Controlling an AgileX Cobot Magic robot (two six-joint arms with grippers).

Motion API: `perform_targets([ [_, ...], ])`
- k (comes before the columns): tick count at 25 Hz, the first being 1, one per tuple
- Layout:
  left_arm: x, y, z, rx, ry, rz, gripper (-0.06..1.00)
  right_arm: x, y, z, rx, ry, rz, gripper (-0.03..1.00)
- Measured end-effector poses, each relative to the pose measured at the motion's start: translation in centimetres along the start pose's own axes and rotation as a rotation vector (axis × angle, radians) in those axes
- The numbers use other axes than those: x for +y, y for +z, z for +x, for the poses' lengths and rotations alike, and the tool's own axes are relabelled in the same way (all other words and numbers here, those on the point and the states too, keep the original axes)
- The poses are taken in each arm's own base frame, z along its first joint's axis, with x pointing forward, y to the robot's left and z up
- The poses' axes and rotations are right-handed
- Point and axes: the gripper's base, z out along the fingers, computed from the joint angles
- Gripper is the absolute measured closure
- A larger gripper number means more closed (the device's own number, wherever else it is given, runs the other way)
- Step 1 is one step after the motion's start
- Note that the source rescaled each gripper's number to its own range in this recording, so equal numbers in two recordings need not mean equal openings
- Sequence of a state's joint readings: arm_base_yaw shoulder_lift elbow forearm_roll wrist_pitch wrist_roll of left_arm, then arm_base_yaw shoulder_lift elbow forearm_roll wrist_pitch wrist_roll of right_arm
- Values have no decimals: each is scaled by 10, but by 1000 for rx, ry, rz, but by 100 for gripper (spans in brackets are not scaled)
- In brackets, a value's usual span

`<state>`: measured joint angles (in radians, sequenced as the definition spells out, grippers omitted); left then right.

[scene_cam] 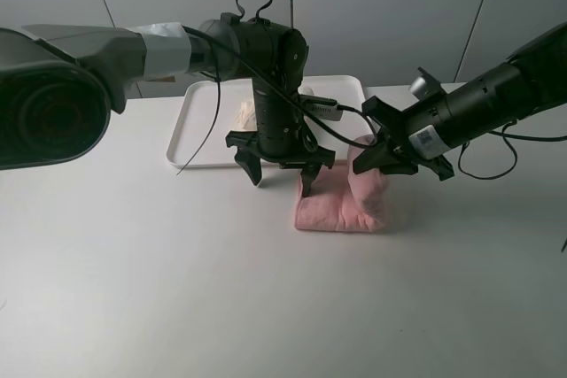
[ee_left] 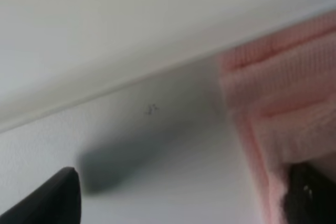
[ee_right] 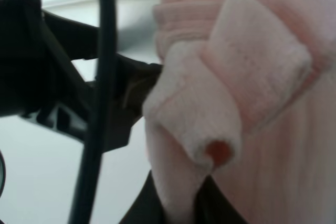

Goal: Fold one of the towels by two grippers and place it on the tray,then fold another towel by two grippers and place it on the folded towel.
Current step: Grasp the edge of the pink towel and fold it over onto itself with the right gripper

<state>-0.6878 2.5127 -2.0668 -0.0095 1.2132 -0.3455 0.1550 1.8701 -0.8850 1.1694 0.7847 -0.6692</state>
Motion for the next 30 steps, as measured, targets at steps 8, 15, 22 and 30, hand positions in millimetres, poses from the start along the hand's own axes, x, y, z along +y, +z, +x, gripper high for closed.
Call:
perform_targets([
  [8,0,0,0,1,0,4,-5,-7,23,-2,-6,4,-57,90],
  [15,-1,0,0,6,12,16,-5,-11,30,-5,-22,-2,-80,90],
  [22,1,0,-1,8,28,25,-5,-14,33,-4,-10,-24,-78,51],
  [30,12,-15,-4,-12,16,40,-5,-6,32,2,49,-51,-166,53],
])
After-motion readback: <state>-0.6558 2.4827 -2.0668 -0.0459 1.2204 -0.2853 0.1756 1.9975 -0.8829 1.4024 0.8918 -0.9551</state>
